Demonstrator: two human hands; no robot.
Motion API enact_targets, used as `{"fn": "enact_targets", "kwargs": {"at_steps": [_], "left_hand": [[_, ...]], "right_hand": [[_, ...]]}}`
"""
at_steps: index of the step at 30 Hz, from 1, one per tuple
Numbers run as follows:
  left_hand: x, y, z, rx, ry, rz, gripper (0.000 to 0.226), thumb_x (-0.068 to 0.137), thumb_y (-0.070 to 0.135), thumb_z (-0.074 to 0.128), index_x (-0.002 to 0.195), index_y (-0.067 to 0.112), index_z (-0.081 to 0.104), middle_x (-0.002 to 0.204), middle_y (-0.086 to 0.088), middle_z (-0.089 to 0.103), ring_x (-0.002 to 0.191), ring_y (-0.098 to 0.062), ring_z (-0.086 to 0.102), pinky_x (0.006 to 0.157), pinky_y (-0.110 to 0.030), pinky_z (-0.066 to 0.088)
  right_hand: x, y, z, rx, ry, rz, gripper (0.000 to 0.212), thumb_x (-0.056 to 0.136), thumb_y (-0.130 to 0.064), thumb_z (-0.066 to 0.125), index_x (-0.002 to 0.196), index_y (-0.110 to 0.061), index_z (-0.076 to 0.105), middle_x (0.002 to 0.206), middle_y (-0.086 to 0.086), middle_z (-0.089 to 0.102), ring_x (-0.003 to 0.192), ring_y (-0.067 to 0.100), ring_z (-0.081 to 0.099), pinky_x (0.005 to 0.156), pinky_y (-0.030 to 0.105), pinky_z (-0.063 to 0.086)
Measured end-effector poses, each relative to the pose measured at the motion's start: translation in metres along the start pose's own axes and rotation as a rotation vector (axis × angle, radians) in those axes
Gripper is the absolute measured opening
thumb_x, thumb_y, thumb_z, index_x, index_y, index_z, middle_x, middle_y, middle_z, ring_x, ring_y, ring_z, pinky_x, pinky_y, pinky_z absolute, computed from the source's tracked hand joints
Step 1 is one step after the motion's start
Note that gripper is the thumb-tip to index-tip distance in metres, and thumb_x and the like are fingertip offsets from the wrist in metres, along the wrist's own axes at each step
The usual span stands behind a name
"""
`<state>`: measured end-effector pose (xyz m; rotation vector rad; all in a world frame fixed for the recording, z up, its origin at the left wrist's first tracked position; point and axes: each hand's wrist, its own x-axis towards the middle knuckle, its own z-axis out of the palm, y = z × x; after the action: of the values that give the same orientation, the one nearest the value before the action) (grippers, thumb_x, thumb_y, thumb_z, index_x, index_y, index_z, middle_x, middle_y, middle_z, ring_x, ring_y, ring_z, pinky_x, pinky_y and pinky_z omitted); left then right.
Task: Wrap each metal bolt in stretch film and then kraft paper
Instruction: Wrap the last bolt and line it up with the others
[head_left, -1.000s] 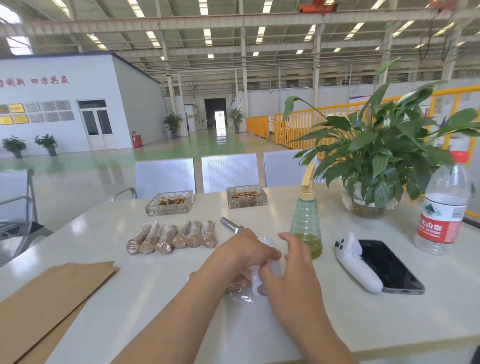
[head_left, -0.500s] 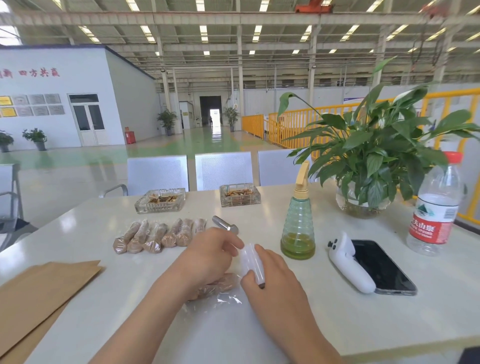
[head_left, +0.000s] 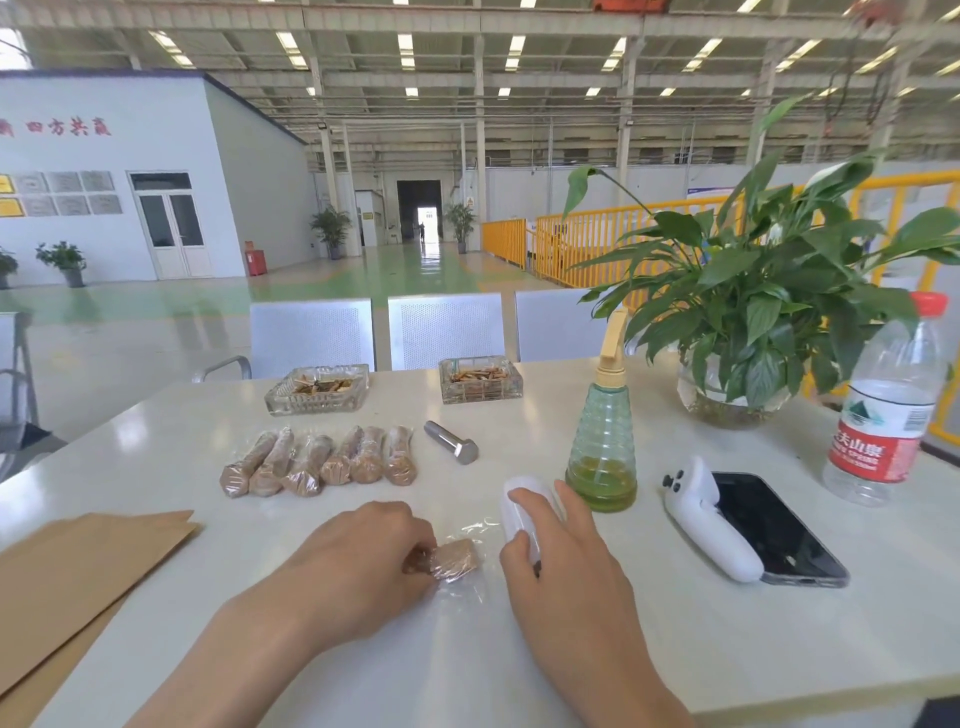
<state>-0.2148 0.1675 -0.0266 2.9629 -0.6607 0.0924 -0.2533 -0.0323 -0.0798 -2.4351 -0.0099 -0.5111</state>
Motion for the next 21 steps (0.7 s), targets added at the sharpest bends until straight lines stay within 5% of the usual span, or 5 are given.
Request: {"fn": "enact_targets", "kwargs": {"at_steps": [8, 10, 13, 18, 21], "left_hand": [[-0.006, -0.017, 0.011, -0.077, 0.028, 0.207, 0.01, 0.102, 0.035, 0.05, 0.11, 0.034, 0.056, 0.101, 0.014, 0.052, 0.097, -0.007, 0.051, 0.088, -0.028, 0.044], [-0.008, -0.026, 0.005, -0.257, -0.008, 0.231, 0.008, 0.101, 0.028, 0.055, 0.105, 0.033, 0.059, 0.092, 0.015, 0.057, 0.086, -0.002, 0.051, 0.082, -0.024, 0.045], [-0.015, -0.037, -0.005, -0.596, -0.072, 0.218, 0.007, 0.102, 0.023, 0.057, 0.101, 0.029, 0.061, 0.082, 0.011, 0.052, 0.074, -0.007, 0.046, 0.069, -0.025, 0.04], [-0.026, -0.038, -0.023, -0.959, -0.076, 0.219, 0.015, 0.101, 0.034, 0.057, 0.097, 0.019, 0.059, 0.087, -0.004, 0.065, 0.071, -0.02, 0.043, 0.059, -0.022, 0.035], [-0.023, -0.035, -0.031, -1.023, -0.021, 0.204, 0.031, 0.098, 0.045, 0.057, 0.096, 0.015, 0.059, 0.078, -0.011, 0.065, 0.073, -0.022, 0.05, 0.06, -0.025, 0.031]], "right_hand": [[0.002, 0.006, -0.001, 0.135, -0.168, -0.028, 0.085, 0.063, -0.063, 0.056, 0.145, -0.057, 0.034, 0.156, -0.042, 0.0, 0.102, 0.0, 0.055, 0.098, 0.024, 0.045], [0.003, 0.009, -0.004, 0.176, -0.208, -0.048, 0.082, 0.066, -0.048, 0.062, 0.142, -0.061, 0.033, 0.153, -0.045, 0.0, 0.092, -0.007, 0.055, 0.092, 0.018, 0.044], [0.006, 0.005, -0.007, 0.197, -0.26, -0.094, 0.075, 0.067, -0.034, 0.06, 0.128, -0.067, 0.033, 0.146, -0.052, 0.003, 0.108, -0.027, 0.041, 0.093, 0.012, 0.038], [0.006, -0.005, -0.009, 0.187, -0.273, -0.16, 0.066, 0.066, -0.037, 0.06, 0.114, -0.073, 0.033, 0.138, -0.057, 0.012, 0.116, -0.03, 0.031, 0.1, 0.004, 0.029], [0.008, -0.014, -0.015, 0.217, -0.328, -0.151, 0.059, 0.076, -0.036, 0.064, 0.098, -0.081, 0.032, 0.122, -0.061, 0.021, 0.109, -0.028, 0.034, 0.085, -0.012, 0.017]]}}
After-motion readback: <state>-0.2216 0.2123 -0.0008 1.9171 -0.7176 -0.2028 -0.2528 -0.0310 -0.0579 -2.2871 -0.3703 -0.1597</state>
